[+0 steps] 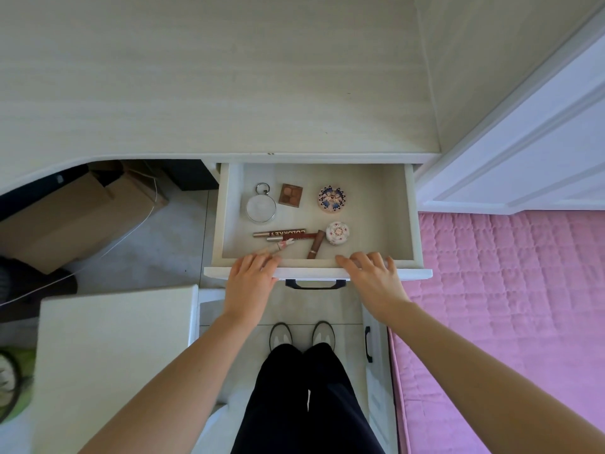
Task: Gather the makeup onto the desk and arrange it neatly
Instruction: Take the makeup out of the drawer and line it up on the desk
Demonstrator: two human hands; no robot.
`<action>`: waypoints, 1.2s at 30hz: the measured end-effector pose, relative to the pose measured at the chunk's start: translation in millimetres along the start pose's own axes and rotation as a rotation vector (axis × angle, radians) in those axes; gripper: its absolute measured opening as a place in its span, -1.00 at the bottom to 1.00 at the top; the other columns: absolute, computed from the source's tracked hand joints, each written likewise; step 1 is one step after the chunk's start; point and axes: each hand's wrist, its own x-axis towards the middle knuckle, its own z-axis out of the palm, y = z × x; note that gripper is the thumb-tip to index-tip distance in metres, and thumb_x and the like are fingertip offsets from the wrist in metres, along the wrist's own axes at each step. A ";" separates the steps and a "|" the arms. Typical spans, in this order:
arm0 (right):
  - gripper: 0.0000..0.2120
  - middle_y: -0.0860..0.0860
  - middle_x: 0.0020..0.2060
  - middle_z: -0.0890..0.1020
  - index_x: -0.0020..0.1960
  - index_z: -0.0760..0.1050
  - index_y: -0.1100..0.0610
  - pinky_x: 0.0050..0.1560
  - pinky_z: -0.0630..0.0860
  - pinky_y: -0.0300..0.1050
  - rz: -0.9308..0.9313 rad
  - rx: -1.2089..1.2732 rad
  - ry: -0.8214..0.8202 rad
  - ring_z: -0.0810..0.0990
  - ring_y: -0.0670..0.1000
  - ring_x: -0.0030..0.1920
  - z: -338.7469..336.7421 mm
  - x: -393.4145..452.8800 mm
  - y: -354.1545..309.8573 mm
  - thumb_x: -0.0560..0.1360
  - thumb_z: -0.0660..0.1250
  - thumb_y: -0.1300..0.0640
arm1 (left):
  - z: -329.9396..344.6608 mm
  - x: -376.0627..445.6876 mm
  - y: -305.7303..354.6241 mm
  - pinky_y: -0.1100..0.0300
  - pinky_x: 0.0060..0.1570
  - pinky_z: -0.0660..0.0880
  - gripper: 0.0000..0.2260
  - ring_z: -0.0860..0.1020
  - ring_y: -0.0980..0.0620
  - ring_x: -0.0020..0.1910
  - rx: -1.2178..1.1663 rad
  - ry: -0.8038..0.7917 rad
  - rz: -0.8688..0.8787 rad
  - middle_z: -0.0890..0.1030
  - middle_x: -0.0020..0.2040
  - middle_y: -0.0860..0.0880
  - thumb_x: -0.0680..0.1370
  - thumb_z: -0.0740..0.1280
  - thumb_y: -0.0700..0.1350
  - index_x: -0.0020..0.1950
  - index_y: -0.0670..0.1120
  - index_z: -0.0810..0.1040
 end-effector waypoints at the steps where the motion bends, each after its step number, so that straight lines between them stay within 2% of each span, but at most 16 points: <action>1: -0.27 0.00 0.34 0.35 0.49 0.10 -0.07 0.33 0.25 0.26 -0.002 0.002 -0.008 0.33 0.16 0.29 1.5 -4.5 -0.9 0.43 0.29 0.30 | -0.6 -4.7 1.4 0.03 0.06 0.51 -0.55 0.57 -0.11 0.01 -0.003 -0.008 0.000 0.62 0.03 -0.02 0.29 0.57 -0.18 0.16 -0.07 0.61; 9: -0.23 0.01 0.34 0.34 0.49 0.10 -0.06 0.33 0.26 0.25 -0.009 0.005 -0.041 0.33 0.15 0.29 10.4 -32.4 -8.5 0.40 0.30 0.34 | -3.6 -33.7 11.4 0.00 0.04 0.54 -0.57 0.59 -0.12 0.04 -0.025 -0.037 -0.006 0.63 0.03 -0.04 0.25 0.59 -0.21 0.10 -0.09 0.64; 18: -0.20 0.01 0.34 0.35 0.48 0.10 -0.06 0.33 0.26 0.22 -0.019 0.027 -0.073 0.33 0.15 0.30 13.8 -44.8 -11.4 0.37 0.31 0.38 | -7.4 -47.8 16.2 -0.04 0.10 0.53 -0.59 0.58 -0.15 0.09 -0.073 -0.099 -0.034 0.63 0.07 -0.06 0.30 0.56 -0.24 0.13 -0.12 0.63; 21: -0.33 -0.01 0.34 0.39 0.48 0.16 -0.05 0.35 0.26 0.17 -0.026 0.099 -0.081 0.33 0.12 0.32 13.7 -43.3 -8.7 0.46 0.25 0.34 | -8.7 -48.8 16.5 -0.05 0.14 0.51 -0.63 0.56 -0.14 0.13 -0.077 -0.121 -0.039 0.62 0.10 -0.06 0.36 0.53 -0.19 0.15 -0.12 0.62; 23: -0.50 -0.04 0.34 0.43 0.46 0.24 -0.04 0.37 0.26 0.09 -0.044 0.174 -0.066 0.33 0.06 0.34 12.3 -40.0 -5.3 0.55 0.23 0.18 | -9.6 -48.0 16.9 -0.04 0.12 0.51 -0.68 0.56 -0.13 0.13 -0.081 -0.118 -0.044 0.62 0.10 -0.05 0.41 0.50 -0.11 0.14 -0.12 0.62; 25: -0.59 -0.04 0.32 0.46 0.43 0.32 0.00 0.36 0.28 0.01 -0.068 0.249 -0.012 0.35 0.04 0.34 9.1 -36.5 -2.4 0.58 0.20 0.05 | -10.1 -45.2 17.7 -0.02 0.08 0.53 -0.73 0.57 -0.12 0.11 -0.089 -0.105 -0.065 0.63 0.07 -0.04 0.46 0.45 -0.07 0.11 -0.13 0.63; 28: -0.61 -0.02 0.31 0.48 0.40 0.36 0.05 0.32 0.32 -0.05 -0.092 0.290 0.062 0.37 0.05 0.33 0.2 -27.4 -0.6 0.59 0.19 0.06 | -10.6 -33.4 18.5 0.01 0.06 0.52 -0.75 0.56 -0.12 0.10 -0.129 -0.098 -0.132 0.63 0.07 -0.06 0.53 0.37 -0.07 0.15 -0.15 0.61; 33: -0.66 0.03 0.31 0.46 0.36 0.39 0.12 0.21 0.42 -0.03 -0.079 0.294 0.065 0.39 0.09 0.31 -13.7 1.6 3.6 0.60 0.16 0.10 | -11.0 2.4 20.1 0.09 -0.06 0.49 -0.79 0.53 -0.04 0.09 -0.174 -0.097 -0.203 0.63 0.03 -0.01 0.57 0.27 -0.05 0.13 -0.10 0.59; 36: -0.69 0.04 0.27 0.48 0.31 0.42 0.13 0.14 0.45 -0.03 -0.033 0.340 0.072 0.41 0.09 0.27 -16.6 23.4 6.2 0.60 0.17 0.11 | -7.4 26.9 16.0 0.10 -0.03 0.48 -0.76 0.50 -0.03 0.10 -0.185 -0.126 -0.232 0.61 0.08 -0.02 0.58 0.24 -0.06 0.18 -0.10 0.55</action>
